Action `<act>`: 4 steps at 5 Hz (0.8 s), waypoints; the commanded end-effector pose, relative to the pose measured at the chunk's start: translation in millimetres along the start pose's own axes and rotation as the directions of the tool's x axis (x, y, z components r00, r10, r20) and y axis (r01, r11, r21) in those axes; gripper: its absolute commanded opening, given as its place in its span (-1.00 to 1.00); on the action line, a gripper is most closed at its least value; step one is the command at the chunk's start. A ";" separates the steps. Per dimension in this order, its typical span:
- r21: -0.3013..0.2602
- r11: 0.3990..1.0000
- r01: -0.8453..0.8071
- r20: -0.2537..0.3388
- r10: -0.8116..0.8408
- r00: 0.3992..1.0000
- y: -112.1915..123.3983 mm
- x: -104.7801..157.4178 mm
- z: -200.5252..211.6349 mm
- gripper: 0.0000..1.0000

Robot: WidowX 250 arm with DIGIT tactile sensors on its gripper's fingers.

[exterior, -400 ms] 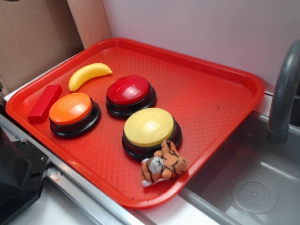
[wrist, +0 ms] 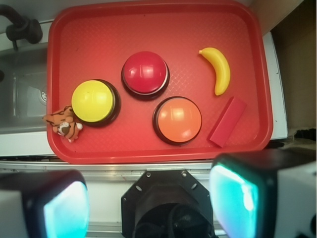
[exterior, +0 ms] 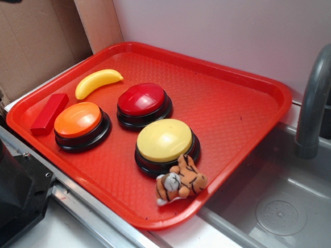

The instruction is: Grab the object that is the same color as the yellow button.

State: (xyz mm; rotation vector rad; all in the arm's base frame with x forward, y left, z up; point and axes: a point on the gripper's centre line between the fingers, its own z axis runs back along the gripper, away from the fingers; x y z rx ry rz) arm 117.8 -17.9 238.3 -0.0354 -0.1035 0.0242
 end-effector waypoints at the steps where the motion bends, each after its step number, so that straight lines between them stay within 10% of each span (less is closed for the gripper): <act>1: 0.057 0.998 0.034 0.034 -0.036 0.999 37.0 34.1 -40.2 1.00; 2: 0.118 0.991 -0.063 0.150 0.045 0.988 71.6 61.1 -71.6 1.00; 4: 0.085 0.988 -0.129 0.106 0.120 0.987 132.6 97.4 -139.3 1.00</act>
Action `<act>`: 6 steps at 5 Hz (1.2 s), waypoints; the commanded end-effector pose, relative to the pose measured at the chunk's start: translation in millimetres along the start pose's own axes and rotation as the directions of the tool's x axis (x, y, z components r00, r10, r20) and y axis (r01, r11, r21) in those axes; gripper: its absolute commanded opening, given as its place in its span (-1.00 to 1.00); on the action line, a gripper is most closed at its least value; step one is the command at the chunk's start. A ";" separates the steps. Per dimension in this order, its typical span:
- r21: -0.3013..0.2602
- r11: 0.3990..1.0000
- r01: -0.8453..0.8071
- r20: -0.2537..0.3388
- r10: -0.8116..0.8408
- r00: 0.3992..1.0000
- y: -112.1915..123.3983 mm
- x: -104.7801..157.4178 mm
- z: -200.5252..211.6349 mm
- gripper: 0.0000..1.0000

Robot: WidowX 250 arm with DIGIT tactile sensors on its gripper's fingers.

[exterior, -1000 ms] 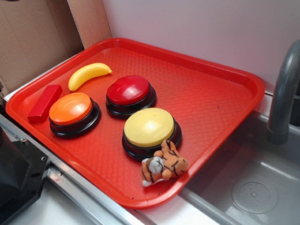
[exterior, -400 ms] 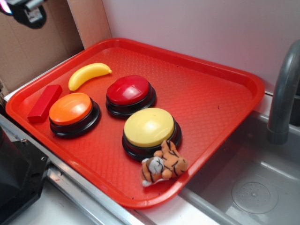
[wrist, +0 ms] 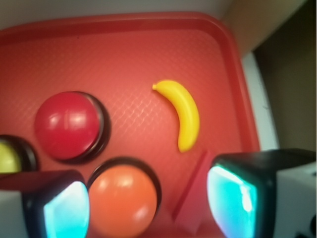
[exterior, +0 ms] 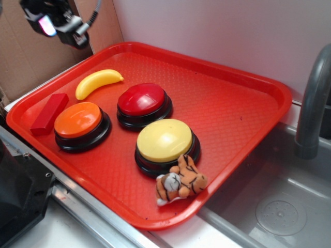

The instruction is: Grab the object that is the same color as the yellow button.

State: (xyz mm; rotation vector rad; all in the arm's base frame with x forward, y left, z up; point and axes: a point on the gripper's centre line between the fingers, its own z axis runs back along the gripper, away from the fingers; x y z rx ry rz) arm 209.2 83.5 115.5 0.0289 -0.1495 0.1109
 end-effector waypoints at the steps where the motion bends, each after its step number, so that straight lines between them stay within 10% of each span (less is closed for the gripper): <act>1: 0.028 0.999 -0.043 0.031 0.042 0.999 33.4 24.2 -35.2 1.00; 4: 0.045 0.999 -0.019 -0.041 0.021 0.999 35.6 32.7 -91.5 1.00; 5: 0.061 0.998 0.007 -0.051 -0.004 0.999 31.9 35.1 -91.5 -1.00; 6: 0.069 0.998 0.003 -0.063 0.001 0.998 29.8 36.7 -92.6 -1.00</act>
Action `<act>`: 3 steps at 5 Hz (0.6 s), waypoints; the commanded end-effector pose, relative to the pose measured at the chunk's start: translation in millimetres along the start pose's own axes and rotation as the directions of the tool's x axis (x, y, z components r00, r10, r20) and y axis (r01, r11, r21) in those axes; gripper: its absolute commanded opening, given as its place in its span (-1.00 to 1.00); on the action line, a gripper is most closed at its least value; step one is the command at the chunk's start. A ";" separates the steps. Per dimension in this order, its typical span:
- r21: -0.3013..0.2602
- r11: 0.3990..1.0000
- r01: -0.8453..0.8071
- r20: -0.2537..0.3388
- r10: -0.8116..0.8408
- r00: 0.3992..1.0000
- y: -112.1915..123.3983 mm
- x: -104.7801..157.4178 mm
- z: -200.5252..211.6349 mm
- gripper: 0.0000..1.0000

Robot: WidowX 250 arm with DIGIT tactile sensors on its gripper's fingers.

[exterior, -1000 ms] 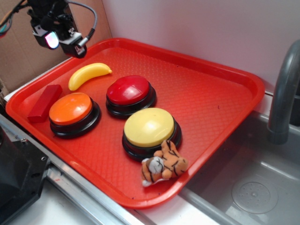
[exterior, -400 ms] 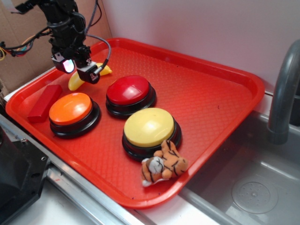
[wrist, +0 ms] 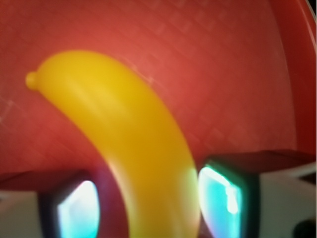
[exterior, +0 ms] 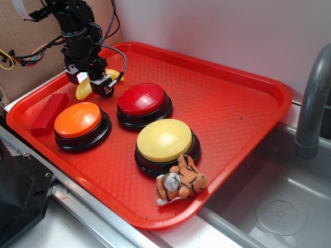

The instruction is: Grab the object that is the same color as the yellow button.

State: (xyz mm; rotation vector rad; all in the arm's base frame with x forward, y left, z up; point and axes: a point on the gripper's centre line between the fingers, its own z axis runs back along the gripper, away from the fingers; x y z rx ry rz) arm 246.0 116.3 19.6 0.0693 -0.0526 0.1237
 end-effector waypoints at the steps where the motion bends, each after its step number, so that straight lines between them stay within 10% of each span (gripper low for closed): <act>1: 0.068 0.997 -0.036 -0.030 0.038 0.999 1.9 15.1 32.4 -1.00; 3: -0.019 0.996 -0.089 0.023 0.090 0.996 -26.4 25.8 111.6 -1.00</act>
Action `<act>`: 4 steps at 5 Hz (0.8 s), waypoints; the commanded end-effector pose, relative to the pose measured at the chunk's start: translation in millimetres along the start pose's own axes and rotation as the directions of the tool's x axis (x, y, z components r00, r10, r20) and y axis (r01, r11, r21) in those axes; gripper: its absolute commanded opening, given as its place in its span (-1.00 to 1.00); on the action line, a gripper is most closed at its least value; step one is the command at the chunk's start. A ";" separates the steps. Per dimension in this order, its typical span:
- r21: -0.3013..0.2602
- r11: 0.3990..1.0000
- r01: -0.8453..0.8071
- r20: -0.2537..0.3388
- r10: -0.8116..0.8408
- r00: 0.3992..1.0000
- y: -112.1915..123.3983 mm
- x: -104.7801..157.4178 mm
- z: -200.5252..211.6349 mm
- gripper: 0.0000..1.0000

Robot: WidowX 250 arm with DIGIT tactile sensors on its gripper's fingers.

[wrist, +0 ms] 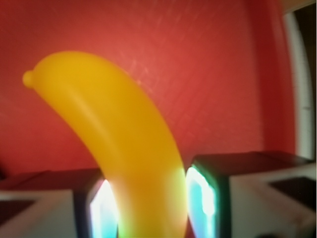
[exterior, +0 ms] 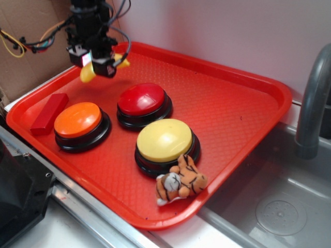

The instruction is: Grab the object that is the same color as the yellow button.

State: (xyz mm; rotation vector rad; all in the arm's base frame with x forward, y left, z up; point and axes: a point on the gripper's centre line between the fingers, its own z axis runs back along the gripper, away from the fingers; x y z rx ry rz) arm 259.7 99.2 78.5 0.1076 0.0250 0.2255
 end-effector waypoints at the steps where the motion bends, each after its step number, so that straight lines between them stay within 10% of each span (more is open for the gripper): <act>1: -0.102 0.995 0.008 0.091 0.002 0.996 -37.8 -2.7 95.2 -1.00; 4: -0.176 0.983 0.061 0.172 -0.030 0.985 -106.3 -22.0 143.3 -1.00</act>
